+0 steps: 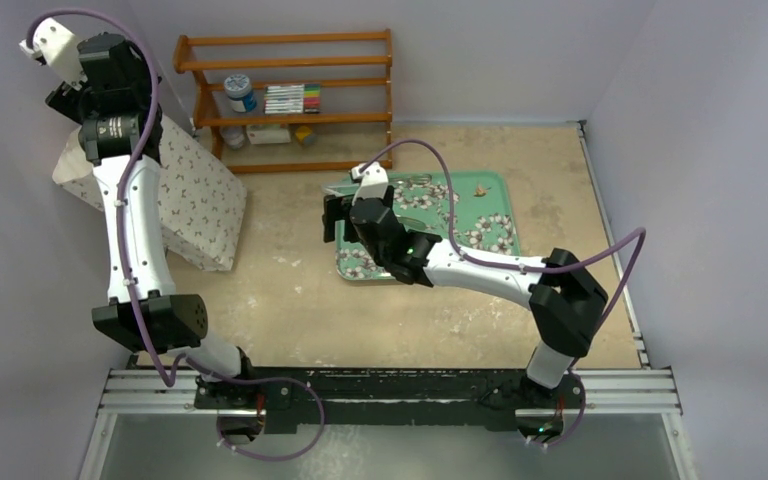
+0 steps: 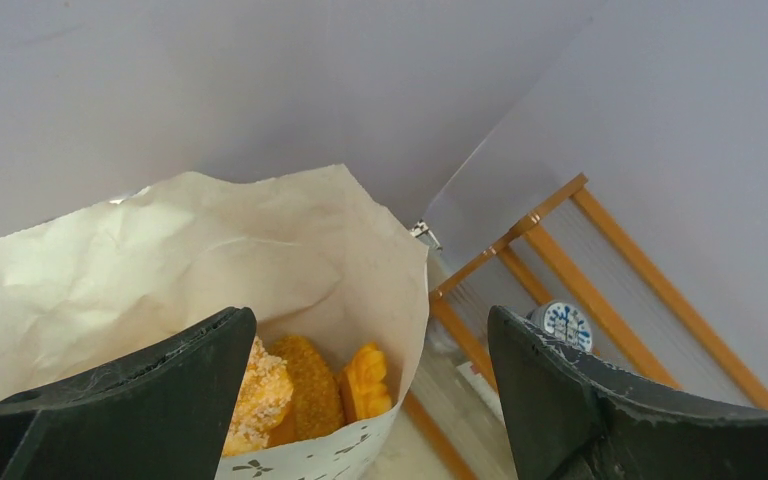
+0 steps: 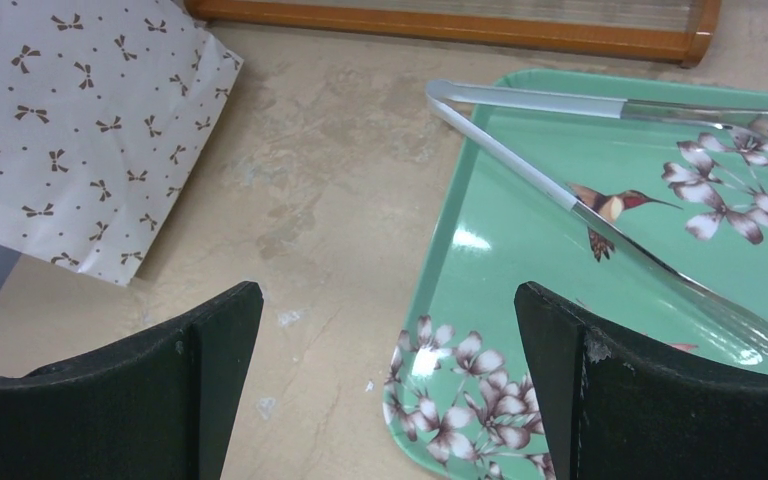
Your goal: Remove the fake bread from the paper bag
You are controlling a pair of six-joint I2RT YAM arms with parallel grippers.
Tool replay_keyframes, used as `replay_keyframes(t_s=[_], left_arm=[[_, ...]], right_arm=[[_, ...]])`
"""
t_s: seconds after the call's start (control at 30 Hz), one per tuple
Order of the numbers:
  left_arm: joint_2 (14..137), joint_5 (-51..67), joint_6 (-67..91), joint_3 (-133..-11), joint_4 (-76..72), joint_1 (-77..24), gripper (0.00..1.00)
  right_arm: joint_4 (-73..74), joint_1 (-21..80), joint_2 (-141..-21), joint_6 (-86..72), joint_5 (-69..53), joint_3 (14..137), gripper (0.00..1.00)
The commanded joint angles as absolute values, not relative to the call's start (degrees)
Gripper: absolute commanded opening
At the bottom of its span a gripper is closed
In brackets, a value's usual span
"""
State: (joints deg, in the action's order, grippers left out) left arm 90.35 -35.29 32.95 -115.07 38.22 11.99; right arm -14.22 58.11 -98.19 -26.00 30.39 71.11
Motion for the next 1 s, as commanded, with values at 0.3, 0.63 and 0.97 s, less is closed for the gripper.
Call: replay_keyframes(t_s=[0.3, 0.63, 0.97], left_arm=[[92.08, -32.57, 27.08, -117.38, 44.71, 12.25, 0.85], [91.38, -33.74, 26.89, -115.99, 47.14, 12.30, 0.79], [91.39, -30.87, 27.03, -114.06, 48.01, 12.18, 0.62]], right_arm=[[-14.02, 58.10, -95.63, -28.48, 32.56, 70.88, 1.00], [-14.33, 58.07, -94.86, -28.63, 32.67, 70.41, 1.00], [-8.42, 57.85, -98.61, -30.31, 35.62, 74.17, 1.00]])
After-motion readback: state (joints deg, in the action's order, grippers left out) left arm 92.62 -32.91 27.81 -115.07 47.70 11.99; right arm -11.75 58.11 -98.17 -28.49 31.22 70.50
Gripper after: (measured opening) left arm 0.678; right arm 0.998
